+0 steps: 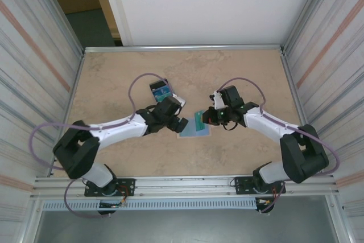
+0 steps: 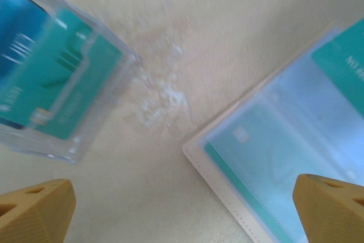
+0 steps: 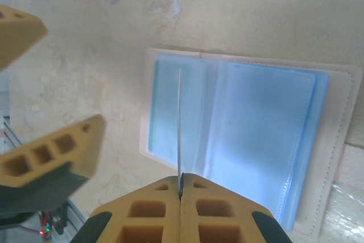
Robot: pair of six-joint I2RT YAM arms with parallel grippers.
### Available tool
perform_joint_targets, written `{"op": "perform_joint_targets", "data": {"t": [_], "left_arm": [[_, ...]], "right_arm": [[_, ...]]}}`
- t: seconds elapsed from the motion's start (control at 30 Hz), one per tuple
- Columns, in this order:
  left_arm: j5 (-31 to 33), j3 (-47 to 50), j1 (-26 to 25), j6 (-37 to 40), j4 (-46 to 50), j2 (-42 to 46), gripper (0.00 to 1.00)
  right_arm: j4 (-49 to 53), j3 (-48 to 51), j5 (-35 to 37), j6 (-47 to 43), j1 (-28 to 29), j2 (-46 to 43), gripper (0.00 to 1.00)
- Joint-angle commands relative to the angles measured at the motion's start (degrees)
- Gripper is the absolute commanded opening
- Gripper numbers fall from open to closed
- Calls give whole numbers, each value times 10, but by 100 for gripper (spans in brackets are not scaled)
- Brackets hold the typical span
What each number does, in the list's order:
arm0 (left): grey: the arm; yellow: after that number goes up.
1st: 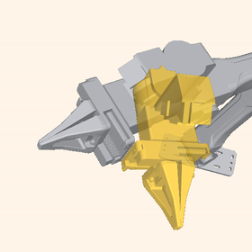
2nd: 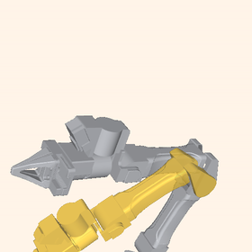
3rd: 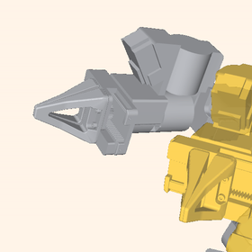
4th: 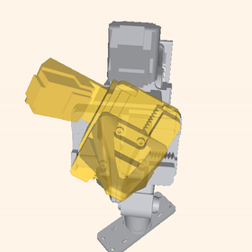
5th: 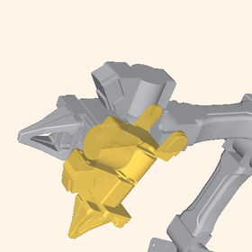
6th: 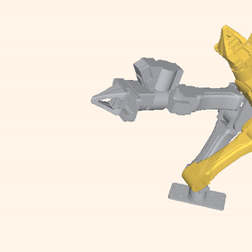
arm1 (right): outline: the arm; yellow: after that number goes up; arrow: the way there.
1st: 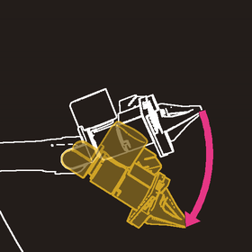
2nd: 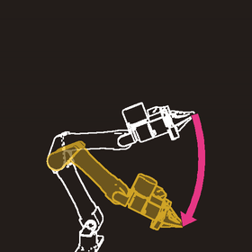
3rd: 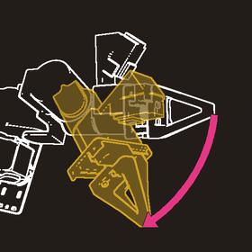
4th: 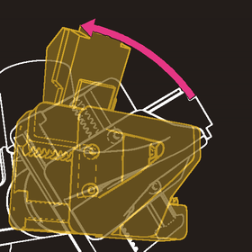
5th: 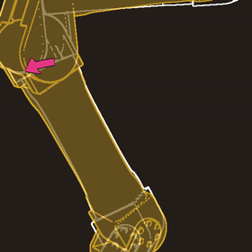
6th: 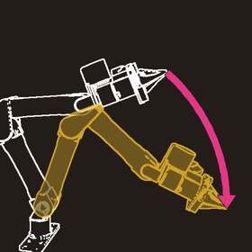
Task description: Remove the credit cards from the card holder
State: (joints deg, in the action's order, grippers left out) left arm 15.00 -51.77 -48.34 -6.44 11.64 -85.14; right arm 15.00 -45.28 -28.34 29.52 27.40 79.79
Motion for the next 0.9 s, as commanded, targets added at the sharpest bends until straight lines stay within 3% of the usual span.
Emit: {"op": "perform_joint_targets", "data": {"t": [0.0,0.13,0.33,0.53,0.73,0.87], "left_arm": [[28,14,7,-6,-5,69,99],[-13,37,19,28,-39,140,96],[-209,61,68,130,-83,205,76],[-381,33,87,263,-47,207,73],[-467,-23,93,337,22,171,71],[-503,-51,94,371,53,139,61]], "right_arm": [[41,-24,16,-58,8,-38,0],[42,-30,9,-98,15,-68,0],[56,-52,-20,-181,30,-97,0],[92,-87,-48,-264,54,-110,0],[153,-128,-61,-316,72,-93,0],[183,-146,-80,-341,83,-84,0]]}}
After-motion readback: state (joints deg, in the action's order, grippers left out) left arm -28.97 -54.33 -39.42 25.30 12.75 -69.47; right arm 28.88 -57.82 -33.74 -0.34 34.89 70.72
